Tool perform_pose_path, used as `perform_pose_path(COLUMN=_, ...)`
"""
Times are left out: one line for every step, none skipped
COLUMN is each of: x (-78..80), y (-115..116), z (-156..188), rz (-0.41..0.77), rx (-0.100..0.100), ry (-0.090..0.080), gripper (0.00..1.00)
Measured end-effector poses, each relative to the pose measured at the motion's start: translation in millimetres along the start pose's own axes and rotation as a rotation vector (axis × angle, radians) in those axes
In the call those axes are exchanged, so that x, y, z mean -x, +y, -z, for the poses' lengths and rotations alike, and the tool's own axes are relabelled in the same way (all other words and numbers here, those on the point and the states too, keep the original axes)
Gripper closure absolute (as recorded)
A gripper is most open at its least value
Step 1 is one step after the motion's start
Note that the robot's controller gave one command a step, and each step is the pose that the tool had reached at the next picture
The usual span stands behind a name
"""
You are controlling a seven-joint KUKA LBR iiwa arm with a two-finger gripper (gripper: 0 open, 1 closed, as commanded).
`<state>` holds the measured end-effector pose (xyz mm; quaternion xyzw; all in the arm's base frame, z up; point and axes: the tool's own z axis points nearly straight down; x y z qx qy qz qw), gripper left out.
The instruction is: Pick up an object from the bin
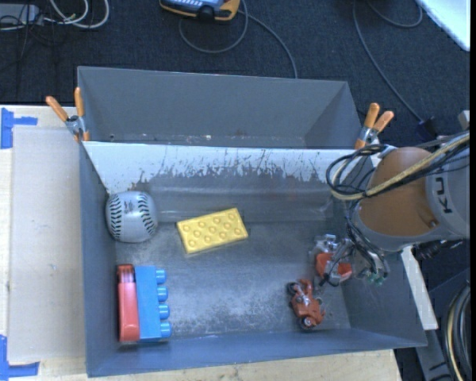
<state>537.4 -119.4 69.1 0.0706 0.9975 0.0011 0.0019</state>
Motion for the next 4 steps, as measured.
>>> perform_pose_path(x=8.8, y=-0.7, z=39.5, rz=-0.023, rx=0.001, ry=0.009, gripper=1.0)
perform_pose_path(x=12.3, y=-2.3, z=54.8, rz=-0.026, rx=0.002, ry=0.003, gripper=1.0)
perform_pose_path(x=8.8, y=-7.6, z=80.7, rz=0.046, rx=-0.001, ry=-0.009, gripper=1.0)
perform_pose_path(x=0.8, y=-14.7, z=74.9, rz=0.268, rx=0.004, ry=0.011, gripper=1.0)
